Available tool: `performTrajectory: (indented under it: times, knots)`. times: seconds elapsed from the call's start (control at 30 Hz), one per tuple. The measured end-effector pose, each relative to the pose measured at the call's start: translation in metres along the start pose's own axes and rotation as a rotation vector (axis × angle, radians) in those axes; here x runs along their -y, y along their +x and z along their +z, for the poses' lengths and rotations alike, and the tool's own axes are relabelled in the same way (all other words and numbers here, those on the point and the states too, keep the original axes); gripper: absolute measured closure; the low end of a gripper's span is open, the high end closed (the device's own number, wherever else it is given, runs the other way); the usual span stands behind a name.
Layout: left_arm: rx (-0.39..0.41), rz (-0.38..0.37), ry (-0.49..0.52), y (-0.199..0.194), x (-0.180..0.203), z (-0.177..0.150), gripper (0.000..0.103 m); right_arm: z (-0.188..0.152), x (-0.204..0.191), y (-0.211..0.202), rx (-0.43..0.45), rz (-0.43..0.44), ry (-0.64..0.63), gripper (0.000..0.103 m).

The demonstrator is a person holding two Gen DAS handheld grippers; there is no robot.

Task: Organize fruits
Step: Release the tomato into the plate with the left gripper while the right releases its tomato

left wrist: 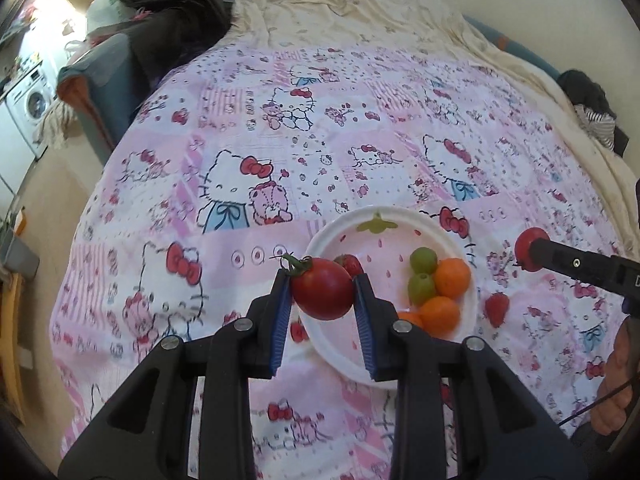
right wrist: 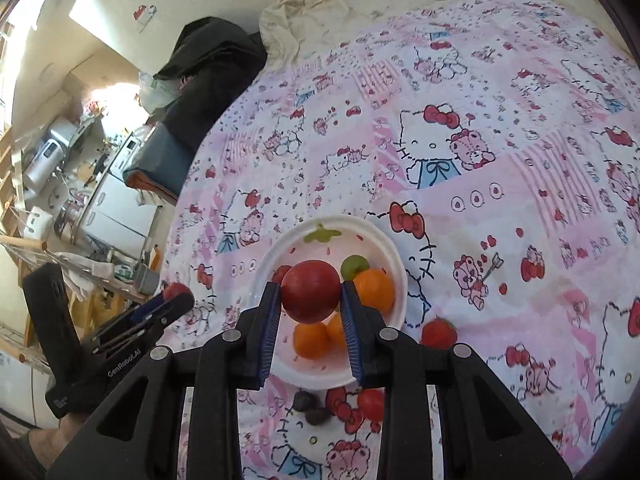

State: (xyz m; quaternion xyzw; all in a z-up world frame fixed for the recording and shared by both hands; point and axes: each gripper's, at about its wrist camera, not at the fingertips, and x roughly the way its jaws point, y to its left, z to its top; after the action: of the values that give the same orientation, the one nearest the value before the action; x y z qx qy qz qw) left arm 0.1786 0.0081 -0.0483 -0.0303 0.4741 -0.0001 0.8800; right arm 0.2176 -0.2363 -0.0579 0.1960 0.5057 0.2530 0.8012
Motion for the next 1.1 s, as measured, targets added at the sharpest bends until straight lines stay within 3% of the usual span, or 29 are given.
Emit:
performTrajectory:
  times: [0.37, 0.5, 0.97, 1.1]
  knots:
    - [-0.105, -0.012, 0.088, 0.061, 0.013, 0.002, 0.076, 0.016, 0.003, 0.068, -0.117, -0.041, -0.032, 0.071]
    - [-0.146, -0.012, 0.077, 0.075, 0.013, -0.001, 0.076, 0.011, 0.006, 0.091, -0.173, -0.071, -0.050, 0.071]
    - [-0.184, -0.026, 0.057, 0.086, 0.015, -0.004, 0.075, 0.010, 0.015, 0.095, -0.190, -0.040, 0.004, 0.069]
    - [-0.173, -0.025, 0.050, 0.083, 0.013, -0.004, 0.052, 0.009, 0.015, 0.095, -0.191, -0.025, 0.010, 0.069]
